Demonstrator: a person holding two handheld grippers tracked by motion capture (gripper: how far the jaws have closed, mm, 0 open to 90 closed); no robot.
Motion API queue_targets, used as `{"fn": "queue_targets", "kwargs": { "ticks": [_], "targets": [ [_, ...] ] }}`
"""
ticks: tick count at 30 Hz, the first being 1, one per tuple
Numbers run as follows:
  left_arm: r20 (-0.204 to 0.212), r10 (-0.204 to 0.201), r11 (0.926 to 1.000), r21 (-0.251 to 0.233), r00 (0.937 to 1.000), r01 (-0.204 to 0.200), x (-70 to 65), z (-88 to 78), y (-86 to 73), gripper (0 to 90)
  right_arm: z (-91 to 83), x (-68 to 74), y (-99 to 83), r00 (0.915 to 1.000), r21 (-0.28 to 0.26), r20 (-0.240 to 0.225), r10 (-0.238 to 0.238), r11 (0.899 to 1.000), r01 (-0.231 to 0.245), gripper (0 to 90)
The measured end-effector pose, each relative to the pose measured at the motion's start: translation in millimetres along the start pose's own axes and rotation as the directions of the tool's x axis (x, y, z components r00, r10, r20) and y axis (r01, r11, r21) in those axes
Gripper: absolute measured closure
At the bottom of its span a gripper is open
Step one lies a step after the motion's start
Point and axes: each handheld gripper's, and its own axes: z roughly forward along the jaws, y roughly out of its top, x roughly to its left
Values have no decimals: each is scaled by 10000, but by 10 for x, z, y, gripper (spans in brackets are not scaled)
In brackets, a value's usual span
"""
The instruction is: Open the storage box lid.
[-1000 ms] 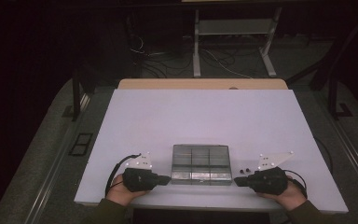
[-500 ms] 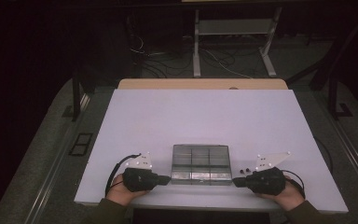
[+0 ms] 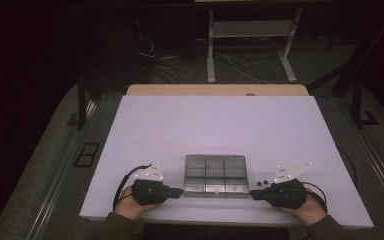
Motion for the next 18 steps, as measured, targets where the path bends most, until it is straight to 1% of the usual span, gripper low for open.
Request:
{"fn": "queue_targets", "kwargs": {
  "ticks": [10,18],
  "targets": [
    [40,28,10000,-30,10000,-28,5,3,1,892,-1,-10,-4,10000,-33,-12,59,10000,-59,890],
    [5,68,10000,-34,10000,-68,7,0,6,892,-3,-12,1,10000,-98,56,4,10000,-4,890]
  ]
}}
